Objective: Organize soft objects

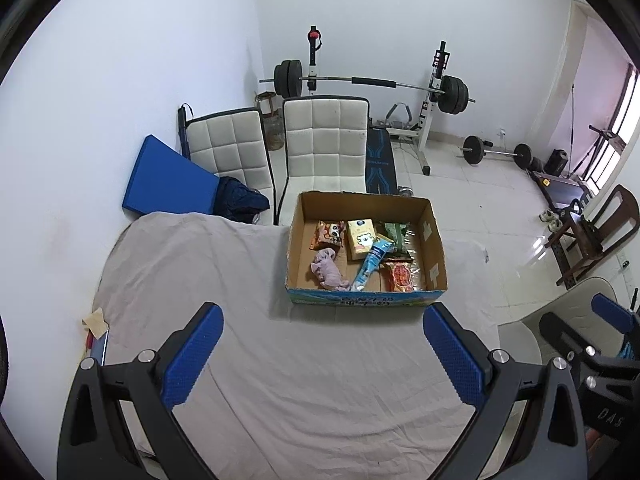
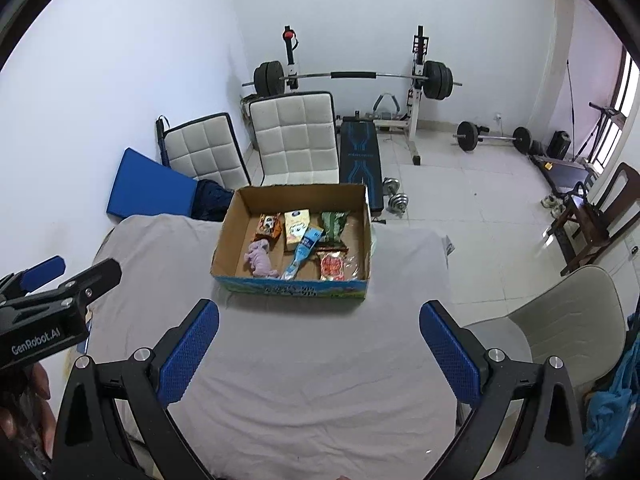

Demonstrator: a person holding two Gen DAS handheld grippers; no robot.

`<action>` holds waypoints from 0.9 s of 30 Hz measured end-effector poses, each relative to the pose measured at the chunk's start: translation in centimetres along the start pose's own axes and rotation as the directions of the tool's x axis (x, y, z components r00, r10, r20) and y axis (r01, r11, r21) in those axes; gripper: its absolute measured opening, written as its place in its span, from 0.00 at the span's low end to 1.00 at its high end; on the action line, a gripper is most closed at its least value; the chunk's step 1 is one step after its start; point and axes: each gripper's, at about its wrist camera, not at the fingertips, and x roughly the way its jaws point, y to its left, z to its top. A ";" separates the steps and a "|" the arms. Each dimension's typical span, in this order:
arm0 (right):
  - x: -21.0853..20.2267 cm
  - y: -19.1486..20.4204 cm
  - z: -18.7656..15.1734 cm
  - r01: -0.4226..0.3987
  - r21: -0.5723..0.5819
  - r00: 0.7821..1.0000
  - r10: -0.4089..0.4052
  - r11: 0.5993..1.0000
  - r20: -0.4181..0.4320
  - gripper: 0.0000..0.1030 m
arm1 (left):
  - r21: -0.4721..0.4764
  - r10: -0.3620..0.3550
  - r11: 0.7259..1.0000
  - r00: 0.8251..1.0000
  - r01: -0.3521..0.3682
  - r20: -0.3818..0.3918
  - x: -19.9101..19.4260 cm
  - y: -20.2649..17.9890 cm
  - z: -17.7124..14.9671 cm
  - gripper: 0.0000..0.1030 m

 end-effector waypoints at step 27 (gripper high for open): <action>1.5 -0.6 2.3 0.018 0.006 0.999 -0.018 1.000 0.042 0.99 | -0.005 0.015 1.000 1.000 -0.015 0.021 1.1 -0.3 0.6 1.00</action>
